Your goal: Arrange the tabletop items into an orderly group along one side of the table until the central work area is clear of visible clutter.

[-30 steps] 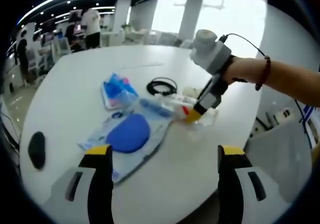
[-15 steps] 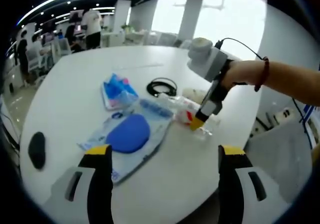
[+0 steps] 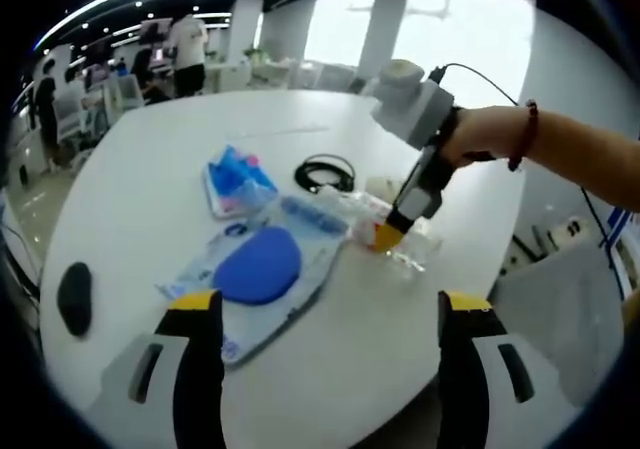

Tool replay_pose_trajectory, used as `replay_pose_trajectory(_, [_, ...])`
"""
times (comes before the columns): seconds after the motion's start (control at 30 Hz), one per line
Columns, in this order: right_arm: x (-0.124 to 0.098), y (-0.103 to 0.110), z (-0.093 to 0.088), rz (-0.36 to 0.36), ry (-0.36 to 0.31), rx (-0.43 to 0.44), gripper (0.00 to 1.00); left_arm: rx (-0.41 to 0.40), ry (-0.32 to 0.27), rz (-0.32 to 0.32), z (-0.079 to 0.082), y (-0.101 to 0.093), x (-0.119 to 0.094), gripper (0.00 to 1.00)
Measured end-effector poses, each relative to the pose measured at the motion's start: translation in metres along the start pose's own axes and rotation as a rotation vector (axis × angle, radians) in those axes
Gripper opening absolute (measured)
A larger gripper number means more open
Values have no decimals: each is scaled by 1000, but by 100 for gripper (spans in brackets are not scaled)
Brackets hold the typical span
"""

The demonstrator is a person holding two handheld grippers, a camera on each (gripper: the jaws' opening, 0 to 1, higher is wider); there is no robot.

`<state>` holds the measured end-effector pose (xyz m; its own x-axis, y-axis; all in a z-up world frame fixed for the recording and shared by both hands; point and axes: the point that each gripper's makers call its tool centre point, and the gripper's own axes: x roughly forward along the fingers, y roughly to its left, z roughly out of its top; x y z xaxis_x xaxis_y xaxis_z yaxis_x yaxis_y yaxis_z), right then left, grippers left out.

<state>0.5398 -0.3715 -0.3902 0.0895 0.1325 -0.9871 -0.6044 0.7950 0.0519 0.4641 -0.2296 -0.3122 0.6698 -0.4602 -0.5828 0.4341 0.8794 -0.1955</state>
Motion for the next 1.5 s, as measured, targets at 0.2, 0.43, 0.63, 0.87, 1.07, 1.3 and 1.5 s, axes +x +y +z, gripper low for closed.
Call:
replay_pose_trajectory(0.2, [10,-5,-2,-31,26,12,41,-5,1,1,-1,1,-1,85])
replay_pose_trajectory(0.43, [14,-6,-4,-12,52,31,42,-12,0,4,0,2,-1,85])
replay_pose_trajectory(0.63, [11,-8,-3,10,30,55,38,-14,-1,8,1,3,-1,84])
replay_pose_trajectory(0.87, [8,-7,4,56,-95,83,35,-22,-14,15,3,5,-2,83])
replay_pose_trajectory(1.07, [-2,-7,7,59,-174,79,35,-24,-18,11,4,4,-1,82])
replay_pose_trajectory(1.3, [-27,2,18,78,-298,50,35,-57,-35,-8,7,2,-1,81])
replay_pose_trajectory(1.5, [-47,15,29,103,-416,6,36,-72,-65,-19,13,0,-2,81])
